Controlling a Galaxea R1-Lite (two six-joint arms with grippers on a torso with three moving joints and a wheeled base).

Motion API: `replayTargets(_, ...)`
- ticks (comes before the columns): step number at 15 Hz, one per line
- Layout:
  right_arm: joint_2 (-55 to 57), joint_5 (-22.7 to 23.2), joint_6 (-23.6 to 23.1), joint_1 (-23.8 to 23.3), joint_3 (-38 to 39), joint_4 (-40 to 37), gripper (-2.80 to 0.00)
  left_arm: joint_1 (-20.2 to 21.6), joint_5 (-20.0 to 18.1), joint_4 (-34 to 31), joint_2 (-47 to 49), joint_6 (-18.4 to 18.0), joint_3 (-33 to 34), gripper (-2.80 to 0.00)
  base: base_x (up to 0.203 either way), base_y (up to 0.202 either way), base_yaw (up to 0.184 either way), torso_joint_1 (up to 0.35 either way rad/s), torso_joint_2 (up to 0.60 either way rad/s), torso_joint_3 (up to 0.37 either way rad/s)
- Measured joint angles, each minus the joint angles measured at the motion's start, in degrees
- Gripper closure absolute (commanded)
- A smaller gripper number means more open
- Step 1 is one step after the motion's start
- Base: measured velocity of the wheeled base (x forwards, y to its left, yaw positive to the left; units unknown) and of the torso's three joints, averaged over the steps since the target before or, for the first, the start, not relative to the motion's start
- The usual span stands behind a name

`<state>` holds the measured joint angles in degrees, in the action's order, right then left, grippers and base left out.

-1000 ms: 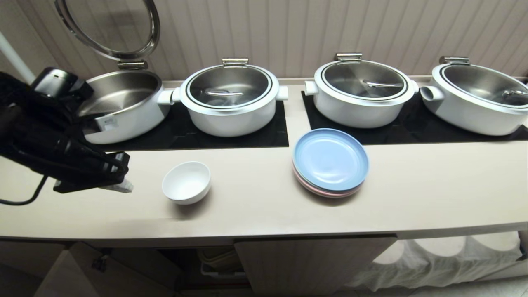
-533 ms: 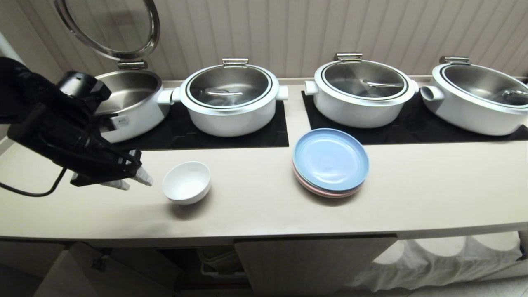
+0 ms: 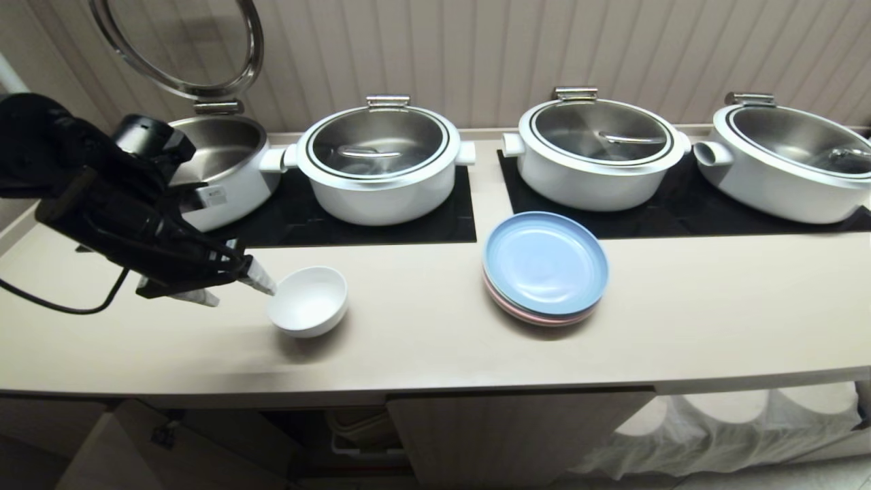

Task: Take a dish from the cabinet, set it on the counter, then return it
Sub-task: Pick up the bowl from the table

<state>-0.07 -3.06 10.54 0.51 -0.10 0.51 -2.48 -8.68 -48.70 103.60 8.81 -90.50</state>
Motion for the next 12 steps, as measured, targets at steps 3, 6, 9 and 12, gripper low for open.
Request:
replayTargets(3,0.0,0.0,-0.02,0.0,0.0,0.0,0.0,-0.57,0.28,1.5,1.75,0.14,-1.19,-2.8,0.0,0.0,0.0,0.0,0.0,0.0)
replayTargets(6,0.0,0.01,0.01,0.0,0.0,0.0,0.0,-0.49,0.41,2.21,3.06,0.25,-1.36,-2.8,0.0,0.0,0.0,0.0,0.0,0.0)
replayTargets(9,0.0,0.0,0.01,0.0,0.0,0.0,0.0,-0.43,0.63,2.23,4.18,0.03,-1.42,-2.8,0.0,0.0,0.0,0.0,0.0,0.0)
replayTargets(12,0.0,0.0,0.01,0.0,0.0,0.0,0.0,-0.46,1.64,2.21,5.44,0.13,-1.61,-2.8,0.0,0.0,0.0,0.0,0.0,0.0)
